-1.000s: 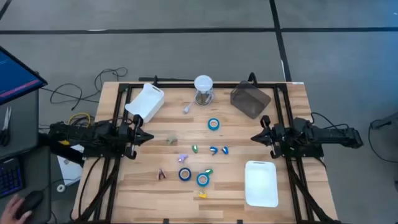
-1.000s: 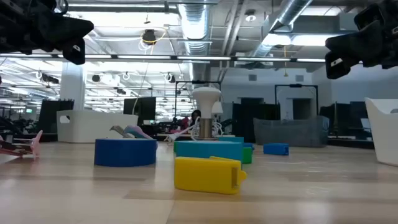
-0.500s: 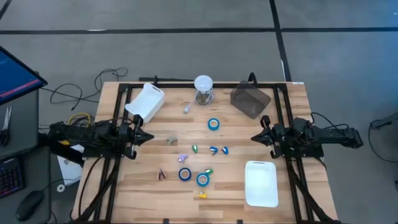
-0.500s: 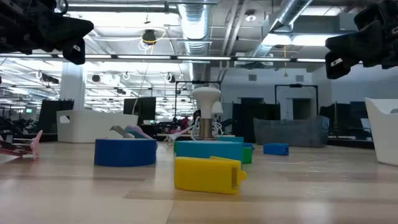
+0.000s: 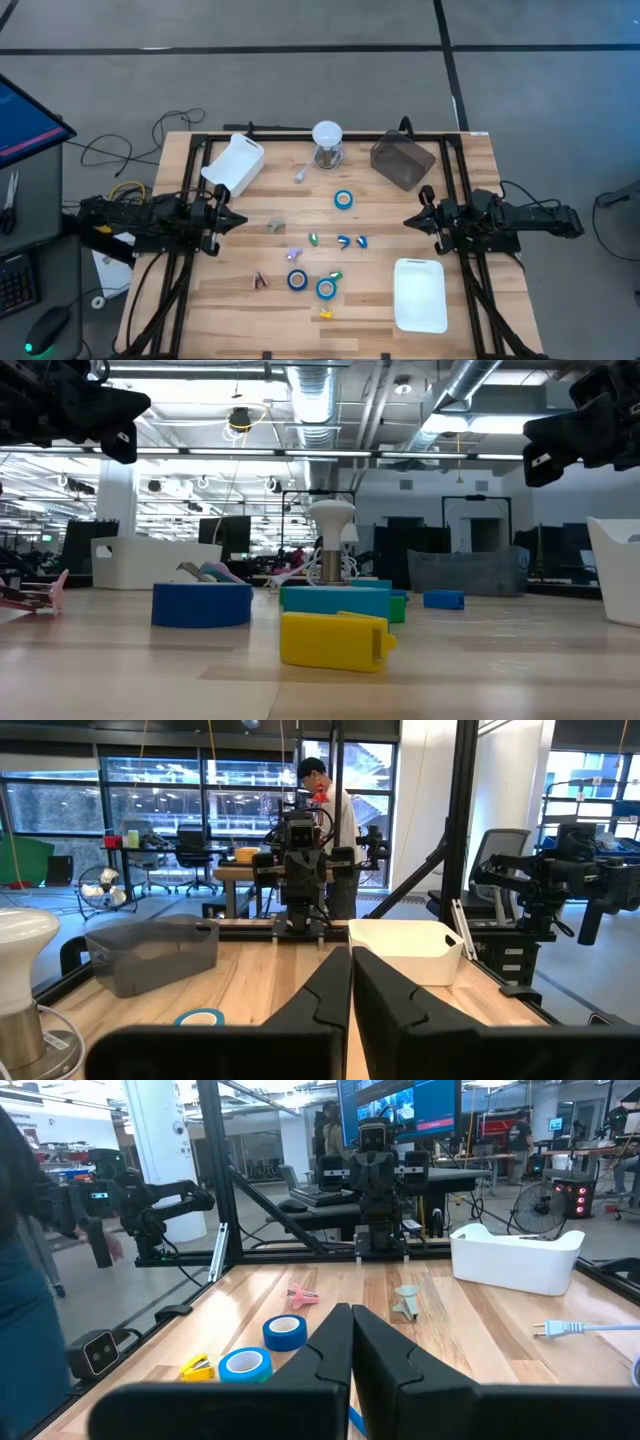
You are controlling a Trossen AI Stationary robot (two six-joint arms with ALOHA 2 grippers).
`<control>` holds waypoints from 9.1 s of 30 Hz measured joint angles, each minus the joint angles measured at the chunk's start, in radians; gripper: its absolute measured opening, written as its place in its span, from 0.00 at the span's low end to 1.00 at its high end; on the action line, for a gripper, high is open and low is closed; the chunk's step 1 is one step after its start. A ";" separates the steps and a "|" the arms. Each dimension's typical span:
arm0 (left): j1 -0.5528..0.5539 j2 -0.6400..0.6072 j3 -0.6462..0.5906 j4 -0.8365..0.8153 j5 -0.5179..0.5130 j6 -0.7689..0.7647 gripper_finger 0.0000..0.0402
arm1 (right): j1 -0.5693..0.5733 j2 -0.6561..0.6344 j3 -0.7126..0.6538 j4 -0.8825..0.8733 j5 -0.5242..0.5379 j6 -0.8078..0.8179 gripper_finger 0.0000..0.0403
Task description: Pick and place Stapler, Stapler remover, tape
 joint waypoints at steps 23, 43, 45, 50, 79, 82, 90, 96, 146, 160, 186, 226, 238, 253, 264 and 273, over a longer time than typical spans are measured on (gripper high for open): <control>0.000 0.000 0.000 0.000 0.000 0.000 0.02 | 0.000 0.000 0.000 0.000 0.000 0.000 0.00; 0.000 0.000 0.000 0.051 0.000 -0.294 0.02 | 0.000 0.000 0.000 0.000 -0.001 0.247 0.00; 0.000 0.000 0.000 0.058 0.000 -0.296 0.02 | 0.000 0.000 0.000 0.000 -0.001 0.247 0.00; 0.000 0.000 0.000 0.061 0.000 -0.287 0.02 | 0.000 0.000 0.000 0.000 -0.001 0.247 0.00; 0.000 0.000 0.000 0.094 0.000 -0.289 0.02 | -0.002 0.000 0.000 0.002 0.000 0.263 0.00; 0.000 0.000 0.000 0.103 0.000 -0.291 0.02 | -0.002 0.000 0.000 0.019 0.000 0.325 0.00; 0.000 0.000 0.000 0.222 -0.044 -0.297 0.02 | -0.002 0.000 0.002 0.150 0.000 0.465 0.00; 0.000 0.004 0.000 0.261 -0.065 -0.387 0.02 | -0.001 -0.001 0.059 0.156 0.016 0.490 0.00; 0.000 0.547 0.381 0.260 -0.345 -0.186 0.02 | -0.040 1.124 0.708 0.039 0.489 0.295 0.00; 0.000 0.547 0.381 0.262 -0.344 -0.186 0.02 | -0.118 1.378 0.859 -0.092 0.370 0.346 0.27; 0.000 0.547 0.381 0.264 -0.344 -0.187 0.02 | -0.146 1.779 1.174 -0.516 0.175 0.381 0.30; 0.000 0.547 0.380 0.269 -0.344 -0.187 0.02 | -0.187 1.898 1.174 -0.494 0.233 0.294 0.07; 0.000 0.547 0.380 0.269 -0.344 -0.187 0.02 | -0.189 1.898 1.172 -0.488 0.205 0.245 0.05; 0.000 0.547 0.380 0.269 -0.344 -0.187 0.02 | -0.189 1.939 1.178 -0.455 0.209 0.232 0.29; 0.000 0.547 0.380 0.269 -0.344 -0.187 0.02 | -0.190 1.943 1.173 -0.459 0.225 0.227 0.17; 0.000 0.547 0.380 0.269 -0.344 -0.187 0.02 | -0.190 1.947 1.167 -0.451 0.228 0.227 0.16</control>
